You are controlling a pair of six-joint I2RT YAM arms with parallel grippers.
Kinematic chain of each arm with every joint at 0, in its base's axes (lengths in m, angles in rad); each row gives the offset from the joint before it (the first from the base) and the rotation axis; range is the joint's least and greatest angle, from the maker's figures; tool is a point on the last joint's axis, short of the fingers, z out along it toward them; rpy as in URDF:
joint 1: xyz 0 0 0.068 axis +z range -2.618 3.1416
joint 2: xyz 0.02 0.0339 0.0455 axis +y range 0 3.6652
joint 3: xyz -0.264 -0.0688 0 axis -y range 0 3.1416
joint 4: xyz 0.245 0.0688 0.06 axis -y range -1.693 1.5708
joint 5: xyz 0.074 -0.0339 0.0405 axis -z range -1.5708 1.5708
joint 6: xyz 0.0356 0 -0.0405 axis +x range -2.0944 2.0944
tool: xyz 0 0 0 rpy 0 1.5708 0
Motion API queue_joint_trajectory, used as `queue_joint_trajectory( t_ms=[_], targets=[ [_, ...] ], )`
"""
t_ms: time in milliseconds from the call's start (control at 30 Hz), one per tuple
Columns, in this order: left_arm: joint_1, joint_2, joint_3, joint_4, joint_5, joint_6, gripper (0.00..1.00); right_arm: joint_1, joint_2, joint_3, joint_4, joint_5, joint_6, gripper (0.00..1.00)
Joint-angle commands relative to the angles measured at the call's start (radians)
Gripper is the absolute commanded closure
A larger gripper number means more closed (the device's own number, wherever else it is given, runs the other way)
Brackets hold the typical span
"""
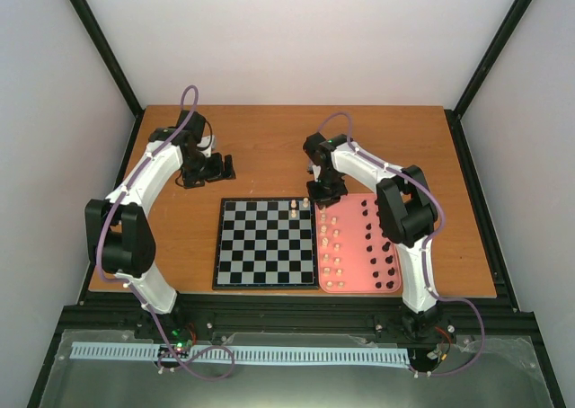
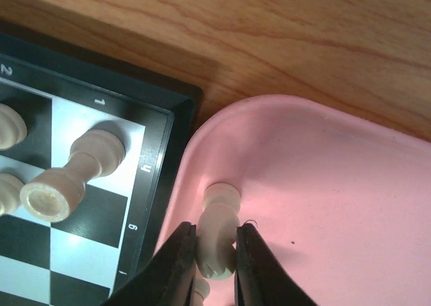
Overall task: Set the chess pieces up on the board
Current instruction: Pick up the chess piece from the storage box, then place the chess piece on the chessboard.
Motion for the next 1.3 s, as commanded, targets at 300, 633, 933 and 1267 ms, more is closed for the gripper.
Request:
queue_joint_trajectory(
  t_ms=[300,633,933,1267],
  targets=[
    [-0.004,-0.004,0.016,0.003,0.0,-0.005,0.0,-0.007,-0.016,0.068,-0.051,0.028,0.005,0.96],
    [-0.003,-0.021,0.01,0.008,0.0,-0.006,0.0,0.021,-0.056,0.22,-0.155,0.029,0.032,0.97],
    [-0.004,-0.042,0.003,0.012,-0.003,-0.006,0.0,0.115,-0.072,0.184,-0.191,0.024,0.061,0.96],
    [-0.003,-0.051,-0.003,0.014,-0.003,-0.005,0.0,0.132,-0.056,0.16,-0.15,0.032,0.07,0.97]
  ],
)
